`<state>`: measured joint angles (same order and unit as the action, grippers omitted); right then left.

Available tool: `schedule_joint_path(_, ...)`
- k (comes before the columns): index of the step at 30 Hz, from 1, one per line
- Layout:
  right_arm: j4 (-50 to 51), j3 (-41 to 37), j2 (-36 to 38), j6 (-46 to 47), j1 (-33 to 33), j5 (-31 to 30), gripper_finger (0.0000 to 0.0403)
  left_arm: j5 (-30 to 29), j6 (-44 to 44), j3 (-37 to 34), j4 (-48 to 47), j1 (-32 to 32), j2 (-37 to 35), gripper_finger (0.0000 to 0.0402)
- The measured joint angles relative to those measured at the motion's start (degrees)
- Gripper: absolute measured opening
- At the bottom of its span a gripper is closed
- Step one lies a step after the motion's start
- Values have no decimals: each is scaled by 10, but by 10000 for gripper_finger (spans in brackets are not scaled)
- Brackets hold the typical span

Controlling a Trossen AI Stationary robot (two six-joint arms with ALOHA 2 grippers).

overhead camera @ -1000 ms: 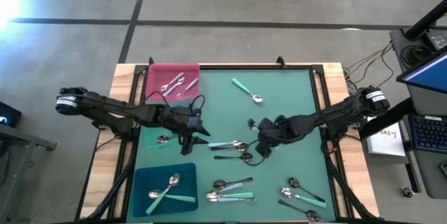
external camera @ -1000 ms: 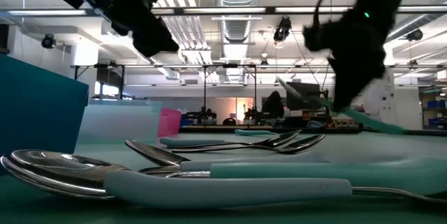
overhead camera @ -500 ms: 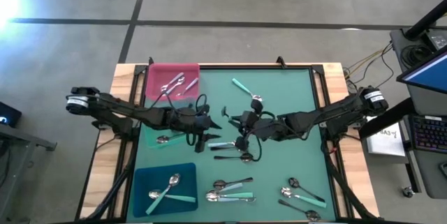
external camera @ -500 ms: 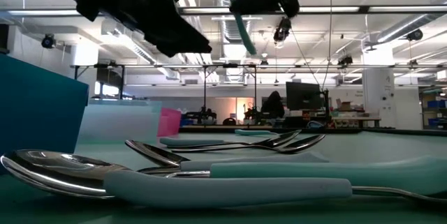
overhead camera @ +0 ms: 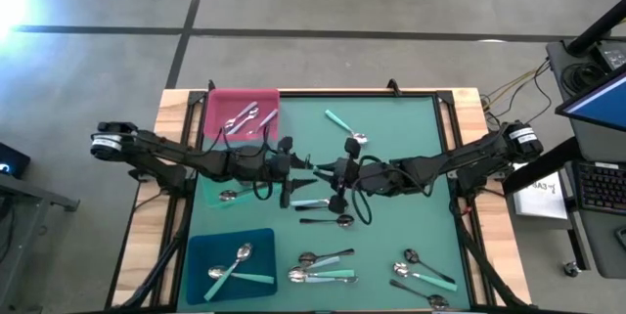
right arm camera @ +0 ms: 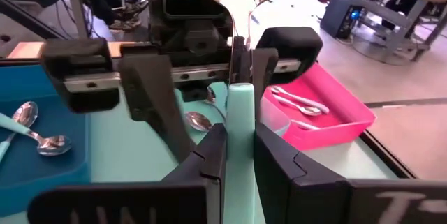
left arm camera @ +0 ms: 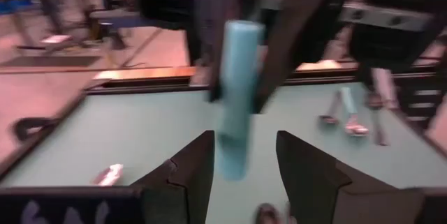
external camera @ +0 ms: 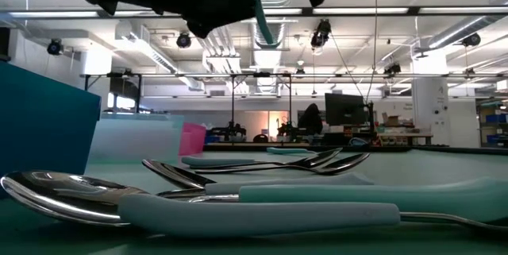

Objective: Sort silverware by color (type)
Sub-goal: Put the light blue spoon into the blue bin

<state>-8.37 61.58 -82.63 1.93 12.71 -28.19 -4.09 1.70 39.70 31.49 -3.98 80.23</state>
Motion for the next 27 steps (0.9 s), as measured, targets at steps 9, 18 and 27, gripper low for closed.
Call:
schedule_joint_path(9, -28, 0, 0, -24, 0, 35, 36, 7, -14, 0, 23, 0, 9, 139)
schedule_joint_path(18, -34, 0, 0, -34, 0, 60, 36, 34, -33, 0, 39, 0, 10, 111)
schedule_joint_path(27, -37, 0, 0, -28, 0, 63, 36, 61, -41, 0, 41, 0, 10, 55)
